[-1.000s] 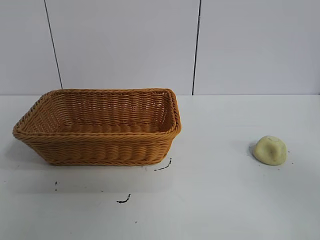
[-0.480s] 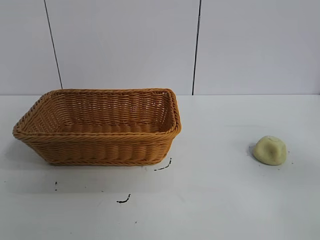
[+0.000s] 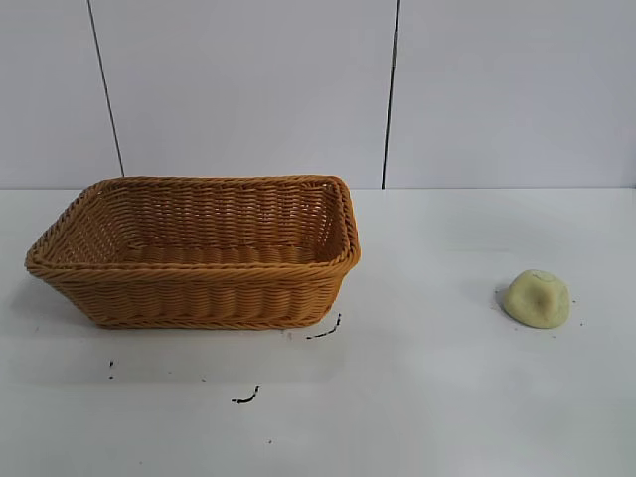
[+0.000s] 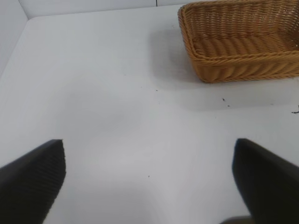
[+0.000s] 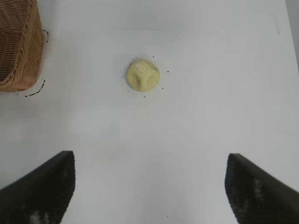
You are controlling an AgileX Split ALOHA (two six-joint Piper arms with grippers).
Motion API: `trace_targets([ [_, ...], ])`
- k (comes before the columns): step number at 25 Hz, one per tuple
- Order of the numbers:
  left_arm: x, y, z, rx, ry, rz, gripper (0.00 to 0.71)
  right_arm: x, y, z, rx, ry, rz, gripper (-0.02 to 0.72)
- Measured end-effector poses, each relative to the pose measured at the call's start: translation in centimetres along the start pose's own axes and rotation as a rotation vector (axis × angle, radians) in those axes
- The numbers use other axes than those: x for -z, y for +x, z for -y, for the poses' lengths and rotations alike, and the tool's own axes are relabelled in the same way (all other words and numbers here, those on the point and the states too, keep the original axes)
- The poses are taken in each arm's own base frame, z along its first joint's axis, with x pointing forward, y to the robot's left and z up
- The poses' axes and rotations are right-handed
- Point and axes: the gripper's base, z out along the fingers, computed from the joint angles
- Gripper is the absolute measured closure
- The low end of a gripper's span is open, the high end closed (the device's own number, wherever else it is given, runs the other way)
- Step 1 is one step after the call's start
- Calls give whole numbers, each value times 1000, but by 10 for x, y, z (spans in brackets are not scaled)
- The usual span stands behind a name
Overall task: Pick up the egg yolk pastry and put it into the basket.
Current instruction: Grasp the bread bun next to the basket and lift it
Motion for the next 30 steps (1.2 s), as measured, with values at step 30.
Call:
trace_targets([
  [30,0,0,0,0,0,0,14,-279,-40,-23,155,-70,-471,76],
])
